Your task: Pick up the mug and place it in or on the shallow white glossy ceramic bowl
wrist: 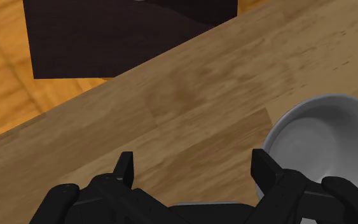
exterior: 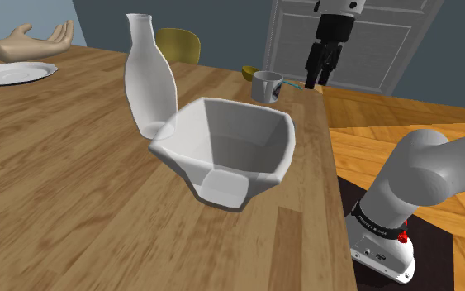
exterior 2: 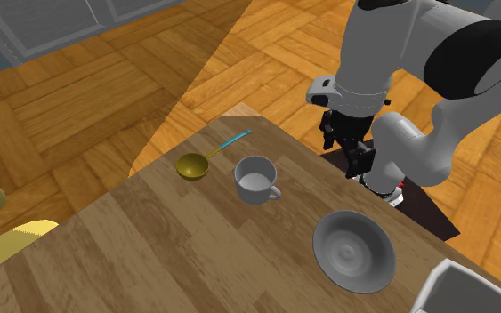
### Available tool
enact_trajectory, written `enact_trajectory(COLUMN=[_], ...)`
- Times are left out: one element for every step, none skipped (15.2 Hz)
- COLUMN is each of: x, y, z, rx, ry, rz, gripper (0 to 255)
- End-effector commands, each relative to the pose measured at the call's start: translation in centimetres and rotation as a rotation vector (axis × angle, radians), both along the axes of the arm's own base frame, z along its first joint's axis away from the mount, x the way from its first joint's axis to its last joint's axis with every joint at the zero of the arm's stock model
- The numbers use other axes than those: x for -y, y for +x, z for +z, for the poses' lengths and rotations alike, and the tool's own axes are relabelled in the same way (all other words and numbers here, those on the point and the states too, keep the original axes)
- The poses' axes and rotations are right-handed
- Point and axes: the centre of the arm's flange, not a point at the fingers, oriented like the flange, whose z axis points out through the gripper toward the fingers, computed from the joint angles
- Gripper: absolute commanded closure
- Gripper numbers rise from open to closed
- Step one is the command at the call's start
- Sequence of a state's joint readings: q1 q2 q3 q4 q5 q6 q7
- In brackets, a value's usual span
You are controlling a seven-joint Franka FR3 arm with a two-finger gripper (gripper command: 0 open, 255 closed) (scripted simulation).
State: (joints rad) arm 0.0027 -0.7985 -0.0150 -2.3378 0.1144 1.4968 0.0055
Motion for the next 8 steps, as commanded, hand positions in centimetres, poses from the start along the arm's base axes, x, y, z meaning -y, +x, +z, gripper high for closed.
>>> enact_trajectory(x=[0.0,0.6,1.1,1.7,2.3,2.8,3.4,4.0], y=[0.0,1.1,2.3,3.4,4.6,5.7,6.9,8.0], z=[0.0,-0.2,-0.3,-0.5,-0.6,-0.8,-1.0,-1.1], rx=[0.0,0.0,0.0,-0.001,-0.001,-0.001,-0.001,-0.002], ry=[0.0,-0.005,-0.01,-0.015,-0.02,-0.024,-0.029,-0.034], rz=[0.0,-0.001,-0.002,-0.003,-0.004,-0.005,-0.006,-0.007], gripper=[0,0,0,0,0,0,0,0])
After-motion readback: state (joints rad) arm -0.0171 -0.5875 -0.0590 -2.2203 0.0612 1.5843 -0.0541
